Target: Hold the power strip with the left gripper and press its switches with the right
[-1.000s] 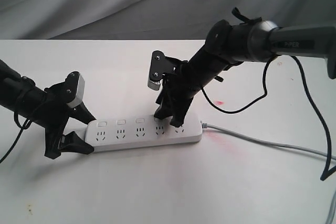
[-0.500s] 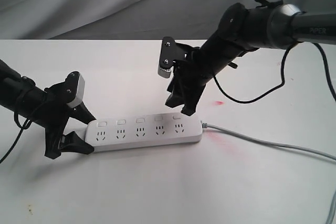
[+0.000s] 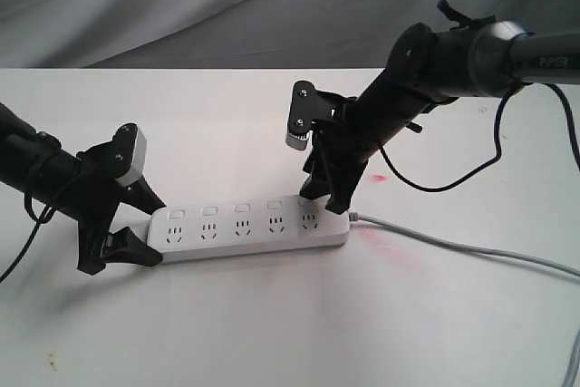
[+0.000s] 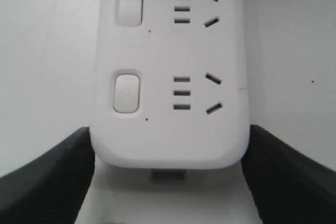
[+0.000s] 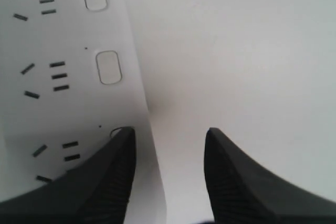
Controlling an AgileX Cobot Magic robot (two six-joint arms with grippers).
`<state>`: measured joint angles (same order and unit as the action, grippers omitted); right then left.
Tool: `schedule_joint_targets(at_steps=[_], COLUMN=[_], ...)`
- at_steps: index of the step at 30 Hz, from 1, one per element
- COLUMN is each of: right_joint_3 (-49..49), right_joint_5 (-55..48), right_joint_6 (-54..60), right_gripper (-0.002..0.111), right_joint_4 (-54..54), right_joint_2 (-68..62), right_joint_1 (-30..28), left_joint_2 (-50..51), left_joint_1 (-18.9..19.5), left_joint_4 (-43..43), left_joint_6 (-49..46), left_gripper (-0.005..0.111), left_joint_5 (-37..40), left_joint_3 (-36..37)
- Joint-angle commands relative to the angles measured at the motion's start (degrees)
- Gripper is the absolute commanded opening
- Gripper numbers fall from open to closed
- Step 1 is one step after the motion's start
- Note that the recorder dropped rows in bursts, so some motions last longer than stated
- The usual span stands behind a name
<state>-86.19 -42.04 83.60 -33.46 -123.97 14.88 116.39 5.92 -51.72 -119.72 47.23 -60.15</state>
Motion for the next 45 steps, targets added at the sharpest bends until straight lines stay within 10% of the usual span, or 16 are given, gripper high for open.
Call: schedule_joint_targets(at_steps=[1, 45], right_joint_3=[0.36, 0.36], right_joint_5=[1.29, -4.52], right_joint_6=[0.47, -3.34], right_gripper=[0.04, 0.04], right_joint_4=[-0.16, -1.53], right_joint_2=[-0.45, 7.04], right_joint_1=[-0.39, -1.03], left_joint_2=[-0.14, -0.14], left_joint_1=[-0.24, -0.24], left_joint_4=[-0.18, -0.18], left_joint_6=[-0.16, -0.16], left_gripper=[0.067, 0.067], left_joint_5=[-0.86, -0.86], left_joint_3=[-0.41, -0.41])
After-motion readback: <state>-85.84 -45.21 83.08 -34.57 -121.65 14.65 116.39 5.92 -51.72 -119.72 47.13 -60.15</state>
